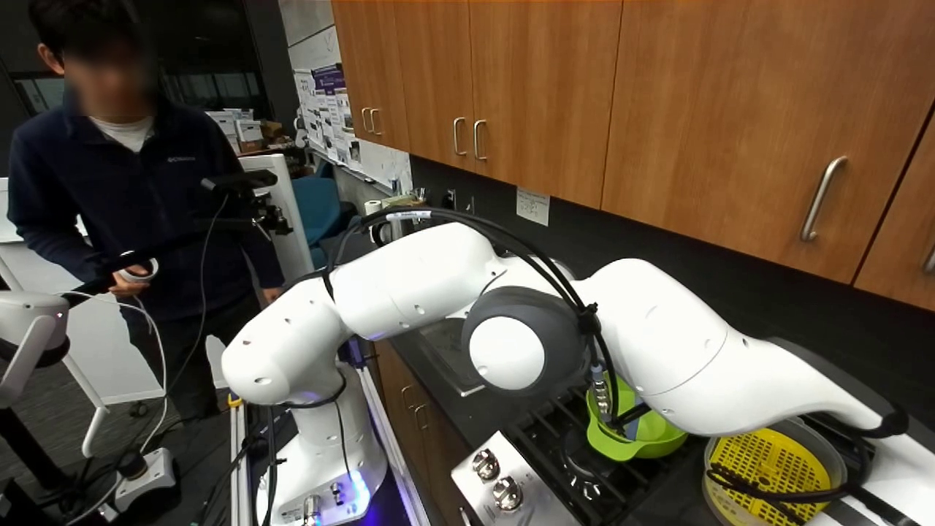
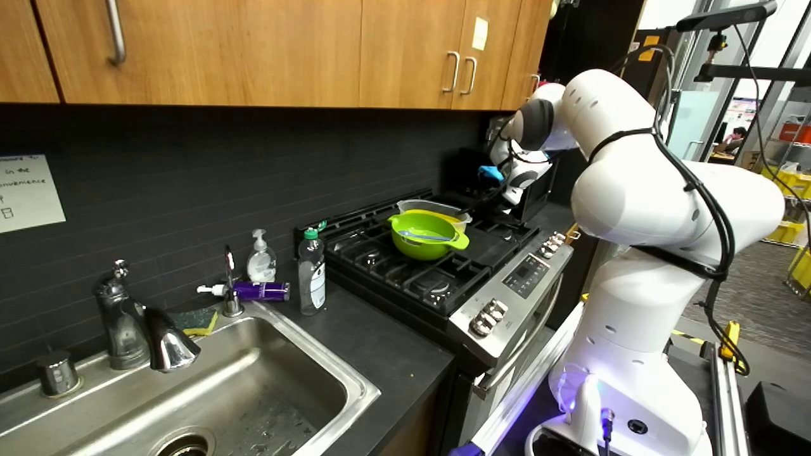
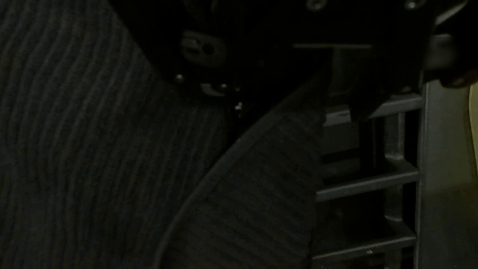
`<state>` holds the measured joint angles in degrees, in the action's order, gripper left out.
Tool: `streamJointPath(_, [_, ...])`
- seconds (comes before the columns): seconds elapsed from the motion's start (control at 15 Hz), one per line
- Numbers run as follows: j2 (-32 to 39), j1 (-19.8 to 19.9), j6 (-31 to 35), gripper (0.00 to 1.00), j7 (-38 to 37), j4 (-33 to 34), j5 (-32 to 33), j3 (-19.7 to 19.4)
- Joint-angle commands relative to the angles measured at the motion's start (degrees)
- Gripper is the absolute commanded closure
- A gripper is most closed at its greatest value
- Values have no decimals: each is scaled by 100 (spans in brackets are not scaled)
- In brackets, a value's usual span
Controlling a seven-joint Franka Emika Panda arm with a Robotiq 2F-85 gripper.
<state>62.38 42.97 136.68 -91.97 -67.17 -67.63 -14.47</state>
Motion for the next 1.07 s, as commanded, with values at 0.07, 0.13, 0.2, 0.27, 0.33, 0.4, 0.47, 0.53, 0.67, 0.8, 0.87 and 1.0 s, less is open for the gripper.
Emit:
streamJointPath(0.07, [122,123,-88,66,-175,293,203,103])
streamJointPath(0.13, [125,123,-83,73,-178,305,206,106])
streamJointPath(0.2, [132,123,-84,81,-185,322,214,105])
streamJointPath(0.27, [137,126,-83,88,-187,336,219,107])
streamJointPath(0.33, [133,128,-86,94,-190,338,224,109])
streamJointPath(0.4, [129,129,-82,99,-191,341,230,111])
streamJointPath(0.47, [125,132,-81,100,-193,345,241,114])
streamJointPath(0.53, [113,140,-66,100,-197,339,254,117])
streamJointPath(0.67, [73,201,-55,99,-187,327,232,144])
streamJointPath(0.8, [36,338,-32,99,-148,336,141,182])
streamJointPath(0.87, [16,417,9,99,-123,326,90,210])
streamJointPath(1.0, [-65,599,98,99,-46,265,-27,282])
